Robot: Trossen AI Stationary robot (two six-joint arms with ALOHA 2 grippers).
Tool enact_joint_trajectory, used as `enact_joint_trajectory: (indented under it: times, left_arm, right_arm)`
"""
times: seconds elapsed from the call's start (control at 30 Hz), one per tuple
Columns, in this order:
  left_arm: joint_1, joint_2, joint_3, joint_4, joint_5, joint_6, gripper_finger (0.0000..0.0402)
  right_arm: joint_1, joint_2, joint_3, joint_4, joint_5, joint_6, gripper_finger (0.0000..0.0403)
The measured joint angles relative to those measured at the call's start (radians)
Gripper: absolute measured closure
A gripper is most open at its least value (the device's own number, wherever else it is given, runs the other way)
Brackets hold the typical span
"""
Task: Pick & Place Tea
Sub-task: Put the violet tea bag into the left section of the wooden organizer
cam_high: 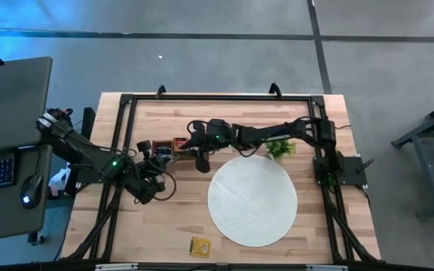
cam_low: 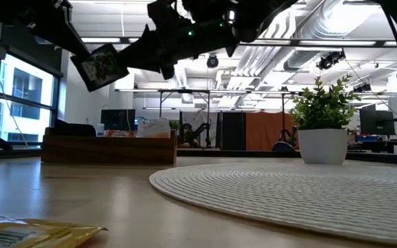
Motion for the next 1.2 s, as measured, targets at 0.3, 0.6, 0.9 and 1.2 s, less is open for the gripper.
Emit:
enact_joint_trajectory:
  times: [0.3,0.6,0.9,1.2]
  left_arm:
    - [0.0,0.0,0.0,0.003,-0.008,-0.001,0.0401]
    - [0.001,0.0,0.0,0.011,0.021,-0.043,0.0399]
    - [0.094,0.006,0.0,0.012,0.189,-0.064,0.0314]
    - [0.217,0.086,0.0,0.35,0.358,0.265,0.0248]
  right_arm:
    - [0.0,0.002,0.005,-0.043,-0.053,-0.028,0.0392]
    - [0.005,0.002,0.006,-0.082,-0.044,-0.045,0.0398]
    - [0.059,0.002,0.006,-0.285,0.077,-0.121,0.0401]
    - [0.093,0.002,0.006,-0.316,0.154,-0.173,0.0402]
